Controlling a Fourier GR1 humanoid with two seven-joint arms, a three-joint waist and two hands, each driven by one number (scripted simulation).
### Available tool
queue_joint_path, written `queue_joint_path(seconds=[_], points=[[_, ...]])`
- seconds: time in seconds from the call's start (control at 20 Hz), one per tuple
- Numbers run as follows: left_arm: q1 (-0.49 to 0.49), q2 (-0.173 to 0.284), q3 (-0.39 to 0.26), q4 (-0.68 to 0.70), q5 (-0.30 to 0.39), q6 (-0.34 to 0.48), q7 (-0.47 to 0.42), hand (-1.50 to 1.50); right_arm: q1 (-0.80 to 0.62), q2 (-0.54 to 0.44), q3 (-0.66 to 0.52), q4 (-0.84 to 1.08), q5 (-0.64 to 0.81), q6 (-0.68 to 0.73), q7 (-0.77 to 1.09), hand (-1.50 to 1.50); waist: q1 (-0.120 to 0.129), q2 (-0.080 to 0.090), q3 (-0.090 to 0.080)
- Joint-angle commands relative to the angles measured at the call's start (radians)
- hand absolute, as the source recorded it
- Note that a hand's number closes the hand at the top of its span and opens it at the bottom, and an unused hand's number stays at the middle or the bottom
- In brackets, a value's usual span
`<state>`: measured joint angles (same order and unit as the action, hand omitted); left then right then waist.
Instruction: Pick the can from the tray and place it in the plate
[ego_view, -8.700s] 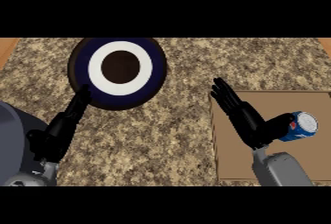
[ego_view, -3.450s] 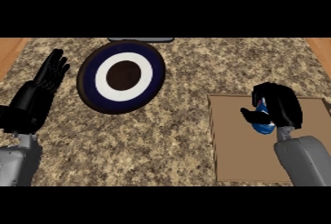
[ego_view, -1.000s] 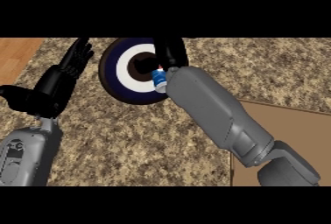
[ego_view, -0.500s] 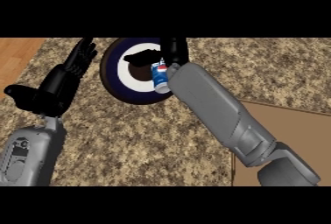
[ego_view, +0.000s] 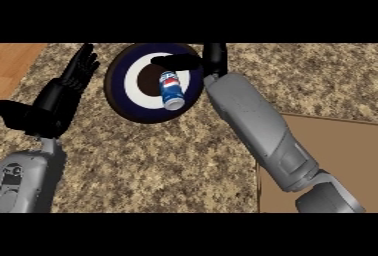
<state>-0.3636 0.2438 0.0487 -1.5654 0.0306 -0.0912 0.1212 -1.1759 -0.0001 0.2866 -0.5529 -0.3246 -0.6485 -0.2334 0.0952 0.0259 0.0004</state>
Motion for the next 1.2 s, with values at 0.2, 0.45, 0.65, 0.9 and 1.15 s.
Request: queue_joint_path(seconds=[0.2,0.45,0.65,0.9,1.15], points=[[0.066,0.043,0.062,-0.045,0.013,-0.005,0.002,0.00,0.064,-0.075,-0.143,0.103,-0.073,0.239,-0.206,-1.50,-0.060,-0.015,0.000],[0.056,0.020,0.053,-0.039,0.013,-0.003,0.025,0.00,0.116,-0.098,-0.157,0.144,-0.037,0.319,-0.314,-1.50,-0.075,-0.019,0.000],[0.094,0.018,0.059,-0.006,0.001,-0.020,-0.066,0.00,0.193,-0.182,-0.180,0.181,-0.034,0.441,-0.387,-1.50,-0.077,-0.018,0.000],[0.071,-0.018,0.053,0.044,-0.037,0.027,-0.077,0.00,0.230,-0.199,-0.193,0.199,-0.004,0.482,-0.428,-1.50,-0.083,-0.020,0.000],[0.100,0.005,0.068,-0.014,0.005,-0.026,-0.045,0.00,0.216,-0.220,-0.211,0.256,0.042,0.431,-0.497,-1.50,-0.073,-0.019,0.000]])
